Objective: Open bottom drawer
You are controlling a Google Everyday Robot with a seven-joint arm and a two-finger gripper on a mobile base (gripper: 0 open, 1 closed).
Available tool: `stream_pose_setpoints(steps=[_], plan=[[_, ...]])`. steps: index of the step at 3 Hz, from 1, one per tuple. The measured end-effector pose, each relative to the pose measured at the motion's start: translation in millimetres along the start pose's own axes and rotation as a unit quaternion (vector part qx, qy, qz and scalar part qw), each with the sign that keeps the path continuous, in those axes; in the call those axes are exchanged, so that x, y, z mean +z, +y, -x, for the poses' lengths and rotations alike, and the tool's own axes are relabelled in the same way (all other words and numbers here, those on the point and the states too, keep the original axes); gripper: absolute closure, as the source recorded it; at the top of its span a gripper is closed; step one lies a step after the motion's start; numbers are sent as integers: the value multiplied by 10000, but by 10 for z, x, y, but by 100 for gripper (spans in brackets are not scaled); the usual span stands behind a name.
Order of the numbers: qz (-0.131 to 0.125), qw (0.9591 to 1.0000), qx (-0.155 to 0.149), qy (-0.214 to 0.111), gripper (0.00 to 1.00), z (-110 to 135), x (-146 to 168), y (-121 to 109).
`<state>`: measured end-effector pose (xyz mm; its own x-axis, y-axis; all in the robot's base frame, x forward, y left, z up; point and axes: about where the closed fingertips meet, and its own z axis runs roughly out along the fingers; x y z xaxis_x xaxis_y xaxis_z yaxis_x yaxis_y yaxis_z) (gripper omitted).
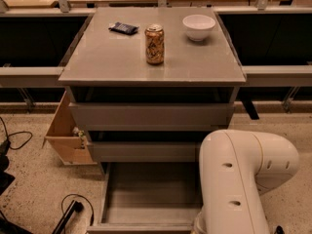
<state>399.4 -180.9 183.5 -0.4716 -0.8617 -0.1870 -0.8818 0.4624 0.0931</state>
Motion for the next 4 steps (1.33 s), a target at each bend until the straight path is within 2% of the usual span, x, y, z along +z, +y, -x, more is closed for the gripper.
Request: stream_pose_setpoints(steps=[4], plan=[[97,9999,84,80,100,-72,-7,74]])
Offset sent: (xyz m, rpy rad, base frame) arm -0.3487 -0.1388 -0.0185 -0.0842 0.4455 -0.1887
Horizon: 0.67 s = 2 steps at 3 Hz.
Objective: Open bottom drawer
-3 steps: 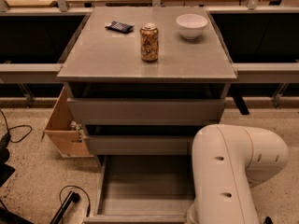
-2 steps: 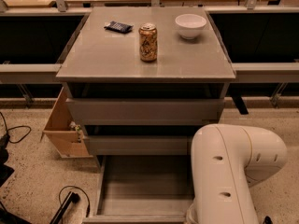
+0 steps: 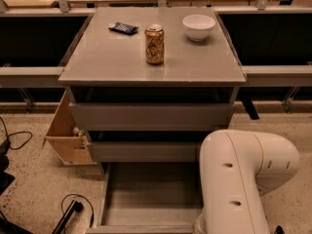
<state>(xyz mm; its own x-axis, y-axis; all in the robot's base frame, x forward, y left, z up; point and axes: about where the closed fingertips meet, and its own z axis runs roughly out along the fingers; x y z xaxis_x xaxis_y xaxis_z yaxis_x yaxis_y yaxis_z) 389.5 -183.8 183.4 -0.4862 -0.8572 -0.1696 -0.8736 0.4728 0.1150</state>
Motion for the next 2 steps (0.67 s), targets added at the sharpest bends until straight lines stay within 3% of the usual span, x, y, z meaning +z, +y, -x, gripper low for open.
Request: stream_pose_setpoints(steps=[2], plan=[[60,10000,35,40,100,-29,-1,31]])
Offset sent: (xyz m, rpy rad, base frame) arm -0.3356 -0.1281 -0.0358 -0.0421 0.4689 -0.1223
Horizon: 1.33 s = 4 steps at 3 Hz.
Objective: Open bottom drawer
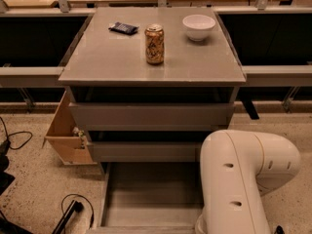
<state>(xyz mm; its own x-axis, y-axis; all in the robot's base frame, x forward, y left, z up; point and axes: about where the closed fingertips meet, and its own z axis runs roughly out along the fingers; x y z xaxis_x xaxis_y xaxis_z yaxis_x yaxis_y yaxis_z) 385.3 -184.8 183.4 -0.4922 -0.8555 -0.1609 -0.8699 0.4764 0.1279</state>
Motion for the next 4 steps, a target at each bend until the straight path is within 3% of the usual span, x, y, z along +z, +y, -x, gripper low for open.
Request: stream_pose_setpoints(steps=[1,2,4], plan=[[93,9999,-35,39,100,-33,4,57],[94,9999,-35,39,87,-20,4,39],[95,9999,-35,39,40,-20,4,40]])
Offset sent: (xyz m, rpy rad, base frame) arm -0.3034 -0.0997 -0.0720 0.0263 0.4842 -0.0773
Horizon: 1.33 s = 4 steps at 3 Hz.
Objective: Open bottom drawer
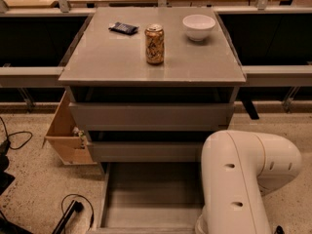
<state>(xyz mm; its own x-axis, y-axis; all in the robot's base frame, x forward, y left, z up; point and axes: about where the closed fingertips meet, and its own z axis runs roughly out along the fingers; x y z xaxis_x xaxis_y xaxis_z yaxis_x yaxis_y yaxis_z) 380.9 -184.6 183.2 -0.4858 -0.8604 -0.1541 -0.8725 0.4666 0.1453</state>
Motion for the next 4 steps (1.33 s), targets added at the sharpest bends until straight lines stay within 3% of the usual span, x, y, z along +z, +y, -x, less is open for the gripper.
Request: stream_pose_setpoints(steps=[1,2,3,4], plan=[[0,10000,0,0,17,0,0,0],[-58,9999,39,78,0,20,-124,-4],[-133,9996,-14,239,0,76,-357,87],[-320,9989,144,313,0,167,-891,247]])
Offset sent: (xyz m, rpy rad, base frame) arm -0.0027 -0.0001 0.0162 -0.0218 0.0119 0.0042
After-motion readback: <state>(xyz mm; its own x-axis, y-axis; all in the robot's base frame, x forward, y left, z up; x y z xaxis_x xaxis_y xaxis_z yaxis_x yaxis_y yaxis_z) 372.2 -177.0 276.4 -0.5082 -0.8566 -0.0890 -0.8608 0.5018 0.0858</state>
